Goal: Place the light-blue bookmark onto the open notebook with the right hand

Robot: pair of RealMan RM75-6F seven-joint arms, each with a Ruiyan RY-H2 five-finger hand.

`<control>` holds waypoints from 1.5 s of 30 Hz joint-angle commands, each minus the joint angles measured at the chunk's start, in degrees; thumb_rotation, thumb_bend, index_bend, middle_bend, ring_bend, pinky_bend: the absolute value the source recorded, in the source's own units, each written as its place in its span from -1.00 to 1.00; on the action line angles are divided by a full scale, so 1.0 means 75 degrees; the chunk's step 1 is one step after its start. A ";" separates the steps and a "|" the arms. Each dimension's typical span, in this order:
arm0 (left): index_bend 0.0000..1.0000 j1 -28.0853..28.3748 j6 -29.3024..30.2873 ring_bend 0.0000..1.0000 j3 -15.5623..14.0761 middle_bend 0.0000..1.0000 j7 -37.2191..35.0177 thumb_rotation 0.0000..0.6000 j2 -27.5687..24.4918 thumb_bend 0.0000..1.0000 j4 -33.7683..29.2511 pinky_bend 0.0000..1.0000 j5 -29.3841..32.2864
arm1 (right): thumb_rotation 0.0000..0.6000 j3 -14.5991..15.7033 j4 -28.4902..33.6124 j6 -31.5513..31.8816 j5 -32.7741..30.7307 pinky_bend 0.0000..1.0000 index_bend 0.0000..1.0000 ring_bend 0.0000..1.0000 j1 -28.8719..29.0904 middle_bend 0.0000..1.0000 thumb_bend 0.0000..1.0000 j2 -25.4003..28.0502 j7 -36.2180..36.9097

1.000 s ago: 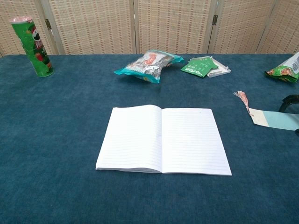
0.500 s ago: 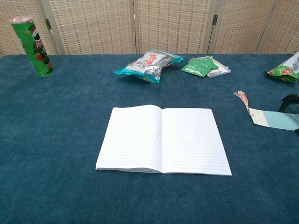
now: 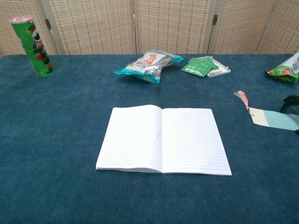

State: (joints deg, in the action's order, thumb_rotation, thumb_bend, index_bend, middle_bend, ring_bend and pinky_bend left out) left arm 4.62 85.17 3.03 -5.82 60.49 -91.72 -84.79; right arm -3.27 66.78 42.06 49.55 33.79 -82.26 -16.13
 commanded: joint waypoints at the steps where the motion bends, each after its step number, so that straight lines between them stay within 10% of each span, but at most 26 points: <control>1: -0.82 0.0001 -0.0002 -1.00 0.0000 -1.00 0.0007 1.00 0.0003 -0.56 0.0000 -0.49 0.0001 | 1.00 -0.0035 -0.0022 0.0082 0.0038 -1.00 -0.46 -1.00 -0.0025 -1.00 -0.32 -0.0029 0.0020; 18: -0.82 0.0014 -0.0009 -1.00 -0.0018 -1.00 0.0087 1.00 0.0024 -0.56 0.0010 -0.49 -0.0046 | 1.00 -0.0134 0.1326 0.1512 0.0999 -1.00 -0.45 -1.00 -0.0406 -1.00 -0.29 0.0679 -0.0237; 31: -0.82 0.0013 -0.0005 -1.00 0.0155 -1.00 0.0568 1.00 0.0167 -0.56 -0.0027 -0.49 0.0351 | 1.00 0.0836 0.1629 0.2625 0.4351 -1.00 -0.45 -1.00 -0.0222 -1.00 -0.29 0.0800 -0.0877; 45: -0.82 0.0044 -0.0110 -1.00 0.0508 -1.00 0.1394 1.00 0.0400 -0.56 -0.0041 -0.49 0.1276 | 1.00 0.1324 0.3453 0.2869 0.6544 -1.00 -0.45 -1.00 0.0208 -1.00 -0.29 0.2564 0.0065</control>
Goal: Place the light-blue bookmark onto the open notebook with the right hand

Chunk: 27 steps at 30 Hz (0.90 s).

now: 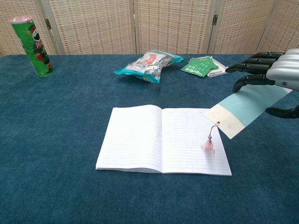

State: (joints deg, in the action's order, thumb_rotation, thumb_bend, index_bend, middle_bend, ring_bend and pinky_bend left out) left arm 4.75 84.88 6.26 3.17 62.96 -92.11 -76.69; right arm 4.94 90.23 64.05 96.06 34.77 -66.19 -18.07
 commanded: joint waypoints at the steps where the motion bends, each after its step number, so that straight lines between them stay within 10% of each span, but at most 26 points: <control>1: -0.82 0.0047 -0.0107 -1.00 0.0097 -1.00 0.0275 1.00 0.0096 -0.56 0.0014 -0.49 0.0265 | 1.00 0.0290 0.0337 -0.0120 0.0426 -1.00 -0.45 -1.00 0.0097 -1.00 -0.29 0.0500 0.0437; 27: -0.82 0.0496 -0.0452 -1.00 0.0644 -1.00 0.2089 1.00 0.0946 -0.56 0.0571 -0.49 0.1864 | 1.00 0.1195 -0.1699 0.0567 0.3623 -1.00 -0.45 -1.00 0.1539 -1.00 -0.29 0.0759 0.3161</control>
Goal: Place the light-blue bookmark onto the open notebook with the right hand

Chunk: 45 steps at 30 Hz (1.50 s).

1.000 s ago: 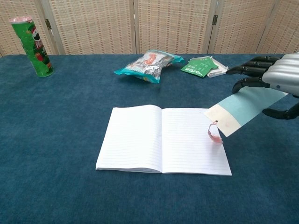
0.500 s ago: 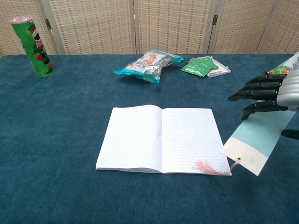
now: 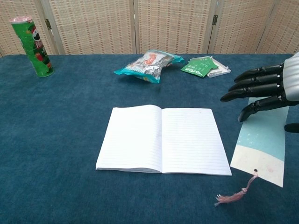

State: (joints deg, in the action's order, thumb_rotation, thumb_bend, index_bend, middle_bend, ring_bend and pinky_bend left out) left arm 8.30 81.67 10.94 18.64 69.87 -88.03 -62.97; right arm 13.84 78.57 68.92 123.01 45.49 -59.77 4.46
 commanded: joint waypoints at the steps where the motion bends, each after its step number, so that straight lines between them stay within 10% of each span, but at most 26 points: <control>1: -0.82 0.0033 -0.0039 -1.00 0.0022 -1.00 0.0035 1.00 0.0033 -0.56 0.0042 -0.49 0.0048 | 1.00 -0.0007 -0.0253 -0.0166 0.0024 -1.00 -0.45 -1.00 0.0169 -1.00 -0.29 -0.0185 0.0223; 18: -0.82 0.0042 -0.0273 -1.00 0.0072 -1.00 -0.0271 1.00 -0.0072 -0.56 0.0189 -0.49 0.0264 | 1.00 -0.0085 -0.2375 -0.1135 0.0018 -1.00 -0.45 -1.00 0.1352 -1.00 -0.29 -0.2031 0.1411; 45: -0.82 0.0075 -0.0481 -1.00 0.0170 -1.00 -0.0393 1.00 -0.0104 -0.56 0.0393 -0.49 0.0642 | 1.00 0.0739 -0.7410 0.0979 0.0394 -1.00 -0.45 -1.00 0.1893 -1.00 -0.33 -0.5119 0.3763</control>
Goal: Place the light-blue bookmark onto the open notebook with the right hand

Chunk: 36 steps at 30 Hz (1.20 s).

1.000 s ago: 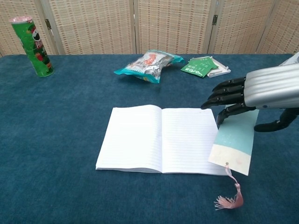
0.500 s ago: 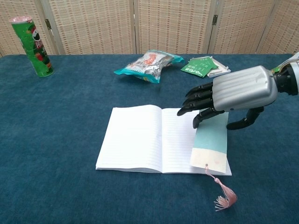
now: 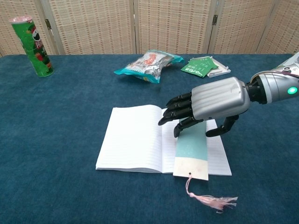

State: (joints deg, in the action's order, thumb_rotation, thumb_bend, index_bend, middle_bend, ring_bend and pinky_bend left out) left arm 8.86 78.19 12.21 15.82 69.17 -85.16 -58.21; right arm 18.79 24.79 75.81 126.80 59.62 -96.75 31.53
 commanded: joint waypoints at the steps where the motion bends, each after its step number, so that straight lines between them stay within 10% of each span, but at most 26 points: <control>1: -0.82 0.0002 -0.0037 -1.00 -0.0004 -1.00 -0.0030 1.00 -0.0018 -0.56 0.0016 -0.49 0.0011 | 1.00 0.0096 -0.0340 0.0058 -0.0151 -1.00 -0.45 -1.00 0.0019 -1.00 -0.33 -0.0254 0.0195; 36: -0.82 0.0099 -0.0270 -1.00 0.0008 -1.00 0.0127 1.00 0.0090 -0.56 0.0280 -0.49 0.0364 | 1.00 0.0724 -0.1876 0.0143 -0.0663 -1.00 -0.57 -1.00 0.0284 -1.00 -0.34 -0.1158 0.0644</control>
State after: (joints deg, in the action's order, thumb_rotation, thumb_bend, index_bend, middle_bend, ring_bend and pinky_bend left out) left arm 9.60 76.16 12.27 16.77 69.84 -83.07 -55.48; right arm 24.19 10.75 76.92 121.85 61.72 -105.41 36.33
